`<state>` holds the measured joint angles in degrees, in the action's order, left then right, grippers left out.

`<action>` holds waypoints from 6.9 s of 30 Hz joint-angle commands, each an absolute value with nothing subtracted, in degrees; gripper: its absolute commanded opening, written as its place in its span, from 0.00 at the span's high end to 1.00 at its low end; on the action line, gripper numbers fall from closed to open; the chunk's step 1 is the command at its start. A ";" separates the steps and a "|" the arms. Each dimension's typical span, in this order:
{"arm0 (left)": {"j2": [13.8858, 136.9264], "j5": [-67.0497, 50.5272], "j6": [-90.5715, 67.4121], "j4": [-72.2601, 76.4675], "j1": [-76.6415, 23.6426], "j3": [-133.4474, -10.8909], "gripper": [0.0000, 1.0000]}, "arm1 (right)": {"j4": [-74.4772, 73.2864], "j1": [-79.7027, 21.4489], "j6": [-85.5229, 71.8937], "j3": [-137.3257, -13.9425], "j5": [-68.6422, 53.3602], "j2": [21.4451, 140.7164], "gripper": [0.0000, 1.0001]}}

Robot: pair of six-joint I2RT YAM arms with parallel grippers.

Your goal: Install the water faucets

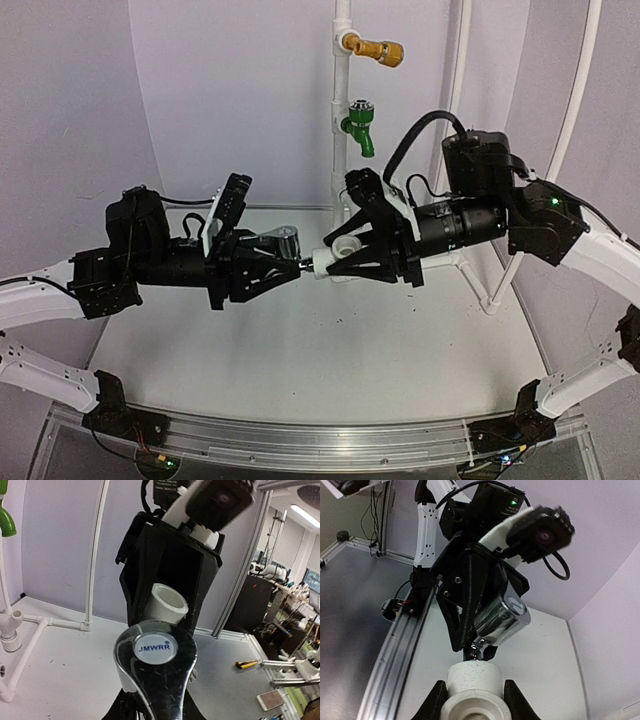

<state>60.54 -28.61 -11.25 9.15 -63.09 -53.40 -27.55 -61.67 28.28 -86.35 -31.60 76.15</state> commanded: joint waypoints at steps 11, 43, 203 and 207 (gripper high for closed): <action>58.17 -14.19 17.93 -5.54 -72.99 -60.71 1.00 | -34.75 -48.29 -5.70 -92.00 -61.74 88.44 0.81; 60.48 -16.69 -45.82 36.13 -64.56 -48.73 1.00 | -27.24 -58.39 56.14 -87.47 -28.44 71.78 0.13; 60.46 -17.03 -37.97 17.27 -63.32 -57.00 1.00 | -23.65 -59.64 66.71 -77.94 -26.78 64.36 0.09; 60.81 -20.81 -43.50 20.48 -62.63 -55.91 1.00 | -20.81 -61.72 76.78 -74.09 -21.27 63.75 0.08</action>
